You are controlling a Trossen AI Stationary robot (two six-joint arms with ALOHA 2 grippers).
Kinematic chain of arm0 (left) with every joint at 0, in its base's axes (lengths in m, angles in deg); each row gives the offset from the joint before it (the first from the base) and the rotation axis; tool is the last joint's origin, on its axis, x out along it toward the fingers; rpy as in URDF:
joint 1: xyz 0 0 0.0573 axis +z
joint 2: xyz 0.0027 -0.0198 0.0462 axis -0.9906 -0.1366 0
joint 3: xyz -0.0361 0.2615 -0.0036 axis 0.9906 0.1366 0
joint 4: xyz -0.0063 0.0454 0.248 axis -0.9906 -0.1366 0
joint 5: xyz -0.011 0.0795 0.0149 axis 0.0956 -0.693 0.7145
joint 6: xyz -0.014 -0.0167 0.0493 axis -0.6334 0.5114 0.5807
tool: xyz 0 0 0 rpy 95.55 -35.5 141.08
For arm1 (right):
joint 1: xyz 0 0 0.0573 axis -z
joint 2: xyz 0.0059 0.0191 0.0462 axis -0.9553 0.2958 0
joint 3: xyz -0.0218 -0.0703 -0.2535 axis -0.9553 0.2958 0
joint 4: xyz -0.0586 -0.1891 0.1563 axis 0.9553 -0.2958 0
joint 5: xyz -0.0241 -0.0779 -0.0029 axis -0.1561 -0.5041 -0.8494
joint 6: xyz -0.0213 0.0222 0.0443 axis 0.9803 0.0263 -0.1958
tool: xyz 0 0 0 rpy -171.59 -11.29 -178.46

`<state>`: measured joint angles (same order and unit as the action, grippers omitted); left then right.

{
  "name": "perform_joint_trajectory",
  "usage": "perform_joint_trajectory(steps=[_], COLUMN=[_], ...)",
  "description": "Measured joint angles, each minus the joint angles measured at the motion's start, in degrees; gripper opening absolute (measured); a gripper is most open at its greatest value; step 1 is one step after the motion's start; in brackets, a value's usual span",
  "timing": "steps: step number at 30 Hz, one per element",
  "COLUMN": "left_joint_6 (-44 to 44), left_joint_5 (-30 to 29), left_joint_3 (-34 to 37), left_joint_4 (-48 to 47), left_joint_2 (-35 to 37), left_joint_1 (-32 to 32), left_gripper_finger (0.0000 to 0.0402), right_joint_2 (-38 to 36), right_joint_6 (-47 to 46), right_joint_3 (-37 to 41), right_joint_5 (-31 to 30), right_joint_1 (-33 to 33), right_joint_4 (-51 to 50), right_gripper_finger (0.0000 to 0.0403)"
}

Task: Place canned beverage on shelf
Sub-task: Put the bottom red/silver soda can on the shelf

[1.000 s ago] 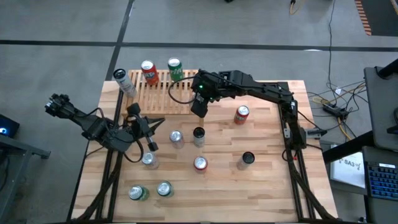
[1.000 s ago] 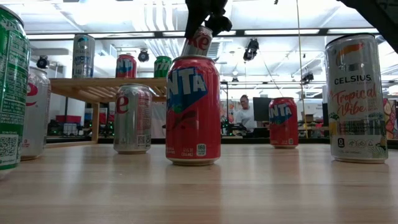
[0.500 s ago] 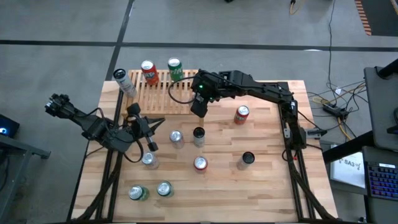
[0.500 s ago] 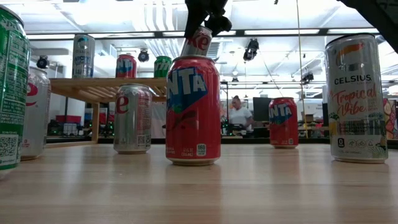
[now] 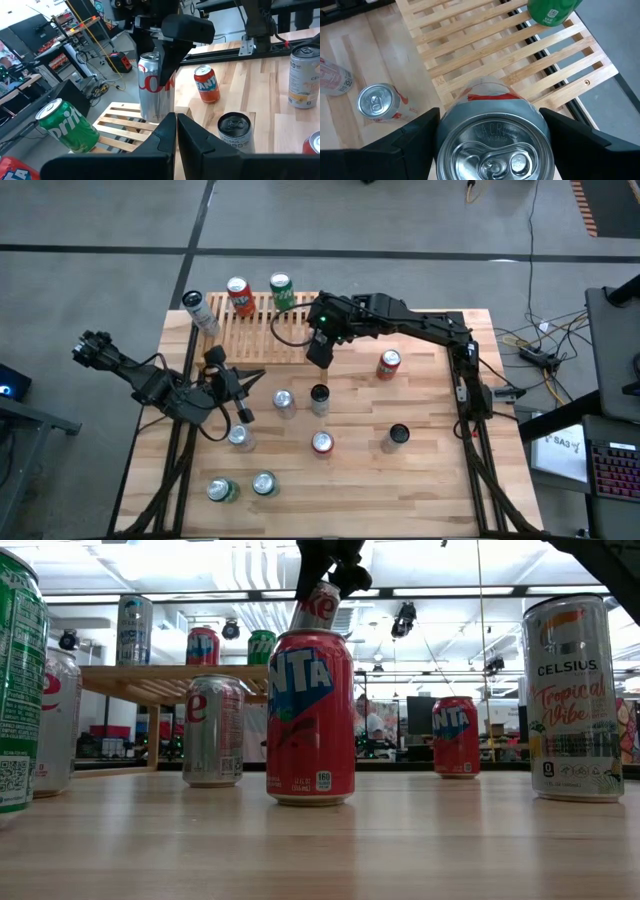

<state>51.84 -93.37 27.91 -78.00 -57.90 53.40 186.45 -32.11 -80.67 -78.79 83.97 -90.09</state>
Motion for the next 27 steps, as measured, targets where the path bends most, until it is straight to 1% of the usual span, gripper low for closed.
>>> perform_joint_trajectory(steps=[18, 27], left_joint_6=[-0.2, -0.2], left_joint_5=[0.0, 0.0], left_joint_3=[0.0, 0.1], left_joint_4=[0.0, 0.0], left_joint_2=[0.0, 0.0], left_joint_1=[0.0, 0.0], left_gripper_finger=[0.0, 0.0], right_joint_2=[0.0, 0.0], right_joint_6=[0.2, 0.3], right_joint_3=[0.1, 2.0], right_joint_5=[0.0, 0.0], right_joint_1=[0.0, 0.0], right_joint_4=[3.3, 4.6], right_gripper_finger=[0.0311, 0.0313])
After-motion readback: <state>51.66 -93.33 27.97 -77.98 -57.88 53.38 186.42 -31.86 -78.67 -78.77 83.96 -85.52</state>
